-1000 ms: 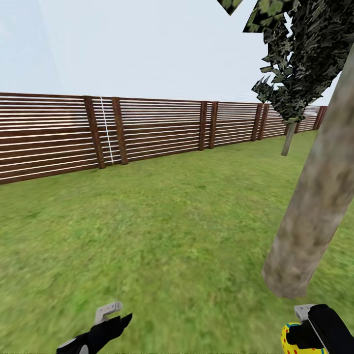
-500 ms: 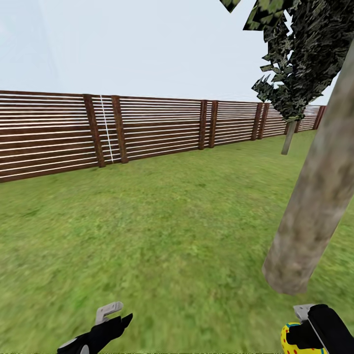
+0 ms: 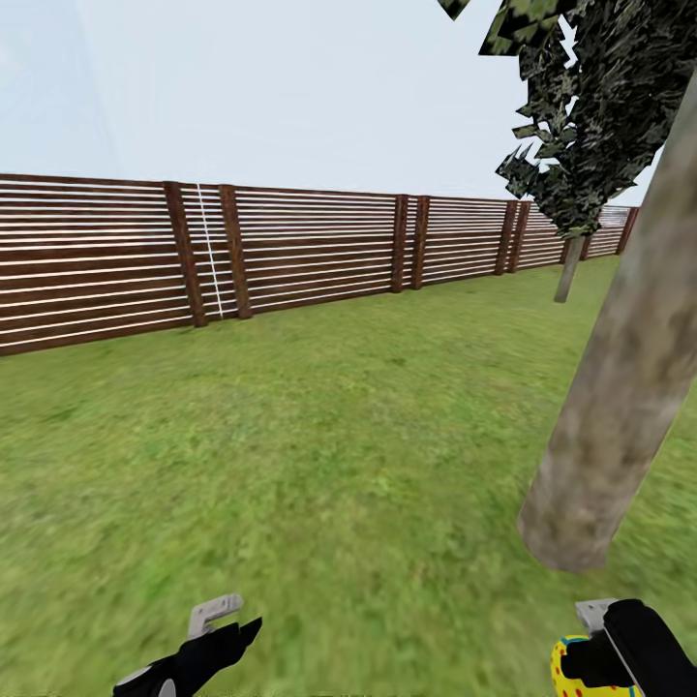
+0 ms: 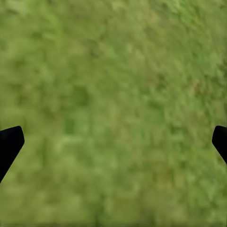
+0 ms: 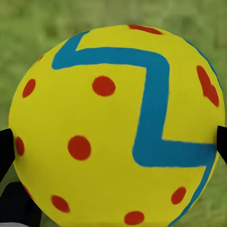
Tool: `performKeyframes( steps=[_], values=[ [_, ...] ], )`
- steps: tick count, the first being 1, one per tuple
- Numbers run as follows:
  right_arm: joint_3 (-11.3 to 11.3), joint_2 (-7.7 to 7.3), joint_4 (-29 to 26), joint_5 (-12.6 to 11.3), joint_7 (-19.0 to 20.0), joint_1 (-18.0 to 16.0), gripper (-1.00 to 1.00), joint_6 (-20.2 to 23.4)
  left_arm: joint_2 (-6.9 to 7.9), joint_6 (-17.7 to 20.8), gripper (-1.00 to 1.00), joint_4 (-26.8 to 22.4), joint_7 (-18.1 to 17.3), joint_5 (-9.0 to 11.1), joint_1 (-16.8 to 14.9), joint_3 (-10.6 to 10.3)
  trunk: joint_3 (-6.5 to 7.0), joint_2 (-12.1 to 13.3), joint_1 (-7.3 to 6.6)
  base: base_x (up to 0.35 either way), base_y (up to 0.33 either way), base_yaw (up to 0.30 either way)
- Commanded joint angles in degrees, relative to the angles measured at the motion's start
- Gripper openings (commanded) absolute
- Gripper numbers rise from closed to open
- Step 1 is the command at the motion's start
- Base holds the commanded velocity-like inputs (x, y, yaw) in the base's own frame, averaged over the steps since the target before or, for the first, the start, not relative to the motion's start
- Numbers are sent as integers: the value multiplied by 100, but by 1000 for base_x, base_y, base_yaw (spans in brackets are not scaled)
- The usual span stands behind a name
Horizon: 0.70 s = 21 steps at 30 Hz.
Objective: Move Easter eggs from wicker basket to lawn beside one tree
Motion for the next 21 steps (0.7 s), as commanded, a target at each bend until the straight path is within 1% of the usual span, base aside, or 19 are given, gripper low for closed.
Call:
performKeyframes(
  steps=[1, 21],
  values=[
    [-6, 1, -4, 59, 60, -3, -100, 15, -6, 50, 100, -6, -22, 39, -3, 25, -24, -44, 22, 0, 0, 0],
    [-6, 2, -6, 59, 54, -3, -100, 16, -8, 45, 100, -6, -22, 46, -3, 13, -383, -846, 461, 0, 0, 0]
  ],
)
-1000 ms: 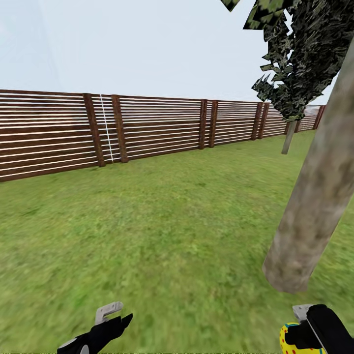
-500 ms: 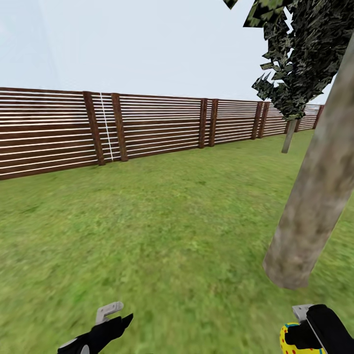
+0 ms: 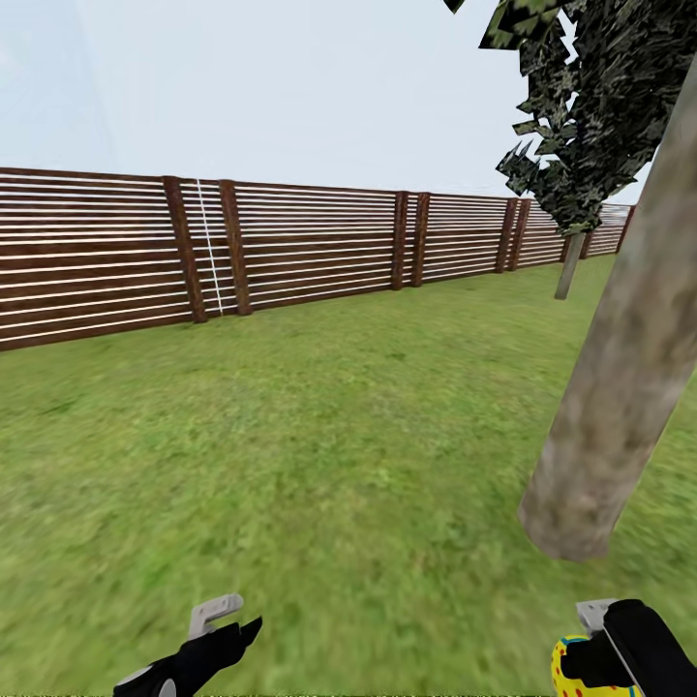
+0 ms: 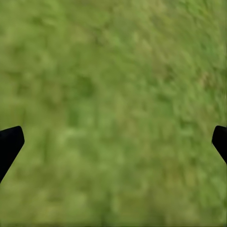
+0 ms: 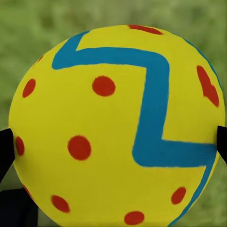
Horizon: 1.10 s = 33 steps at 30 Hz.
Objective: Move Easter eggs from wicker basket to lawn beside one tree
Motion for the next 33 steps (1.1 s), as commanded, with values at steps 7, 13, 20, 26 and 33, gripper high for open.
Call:
performKeyframes(
  steps=[7, 13, 20, 26, 33],
  values=[
    [-7, -11, -6, 59, 58, -3, -100, 16, -7, 51, 100, -4, -22, 32, -3, 23, -132, -285, 153, 0, 0, 0],
    [-3, 0, -6, 59, 57, -3, -100, 16, -7, 52, 100, 3, -22, 33, -3, 23, -244, -487, 266, 0, 0, 0],
    [-6, 4, -6, 59, 57, -3, -100, 16, -14, 49, 100, 114, -22, 38, -3, 14, -399, -496, 284, 0, 0, 0],
    [-6, 1, -6, 59, 57, -3, -100, 16, -15, 49, 100, 126, -23, 39, -3, 14, -532, -504, 299, 0, 0, 0],
    [-3, 3, -6, 59, 57, -3, -100, 16, -16, 49, 100, 126, -31, 39, -3, 5, -687, -513, 317, 0, 0, 0]
  ],
)
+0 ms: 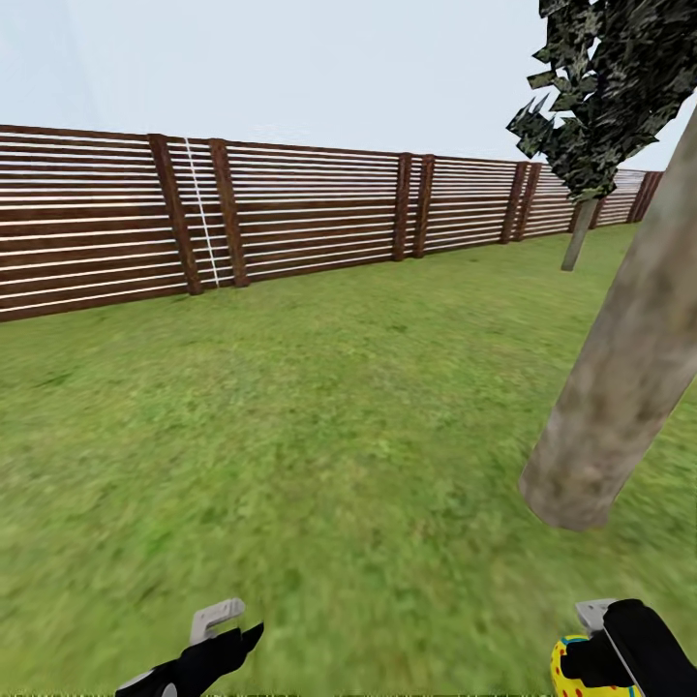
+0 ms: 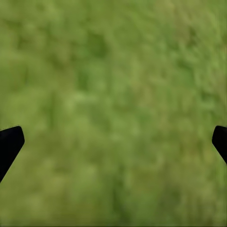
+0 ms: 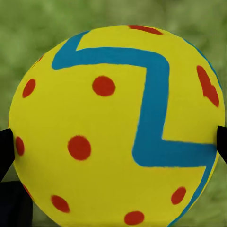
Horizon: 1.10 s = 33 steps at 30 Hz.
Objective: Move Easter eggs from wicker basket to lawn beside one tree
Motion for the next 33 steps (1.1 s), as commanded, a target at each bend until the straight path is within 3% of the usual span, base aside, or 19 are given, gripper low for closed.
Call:
performKeyframes(
  steps=[1, 10, 20, 33],
  values=[
    [-3, 4, -6, 60, 60, -3, -100, 16, -7, 49, 100, -6, -22, 38, -3, 23, -28, -4, 1, 0, 0, 0],
    [-1, 7, -6, 60, 60, -3, -100, 16, -6, 49, 100, -6, -14, 57, -3, 33, -228, -16, 24, 35, -28, 0],
    [5, 7, -6, 66, 60, -3, -100, 16, -41, 51, 100, 107, -13, 60, -3, 32, -449, -29, 50, 278, -175, 0],
    [19, 16, 3, 69, 60, -3, -100, 17, -33, 49, 100, 110, -22, 95, -3, 51, -737, -47, 84, 256, 34, 0]
  ],
)
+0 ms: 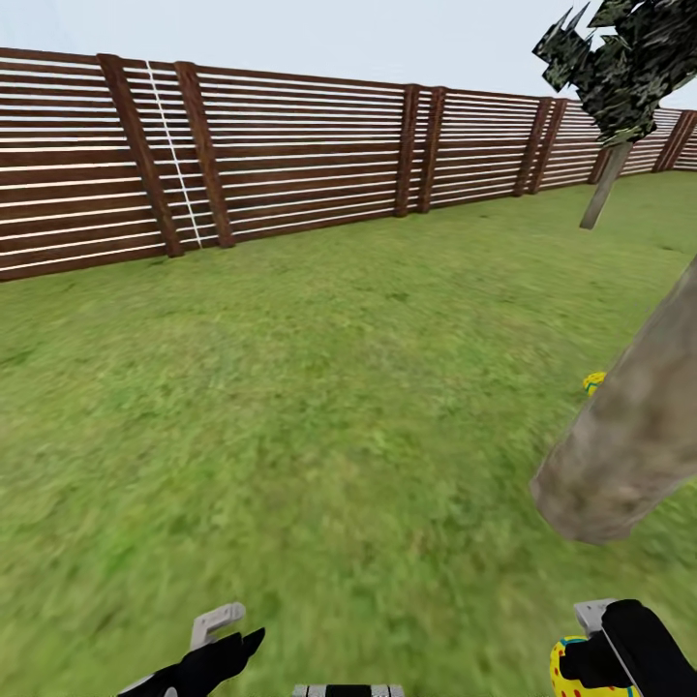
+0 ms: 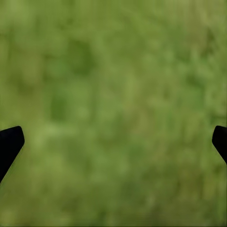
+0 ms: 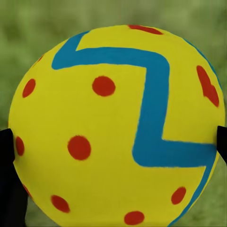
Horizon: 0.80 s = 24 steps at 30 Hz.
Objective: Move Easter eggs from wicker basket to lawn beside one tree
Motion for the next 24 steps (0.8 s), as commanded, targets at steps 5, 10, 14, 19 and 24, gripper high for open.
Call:
performKeyframes(
  steps=[5, 10, 14, 19, 24],
  values=[
    [-14, 1, -6, 57, 60, -2, -100, 17, -7, 50, 100, -8, -22, 42, -2, 31, -116, -9, 12, 13, 0, 0],
    [-26, -8, -14, 50, 60, -2, -100, 15, -14, 50, 100, -5, -22, 37, -2, 31, -227, -16, 25, 0, 0, 0],
    [-18, 0, -14, 50, 59, -2, -100, 15, -16, 50, 100, 0, -22, 34, -2, 31, -316, -21, 35, 0, 0, 0],
    [-16, 1, -14, 50, 60, -2, -100, 15, -21, 50, 100, 1, -22, 0, -2, 18, -427, -28, 48, 56, -32, 0],
    [-12, 1, -14, 50, 58, -2, -100, 15, -41, 50, 100, 1, -22, -10, -2, 13, -537, -34, 61, 264, -144, 0]
  ],
)
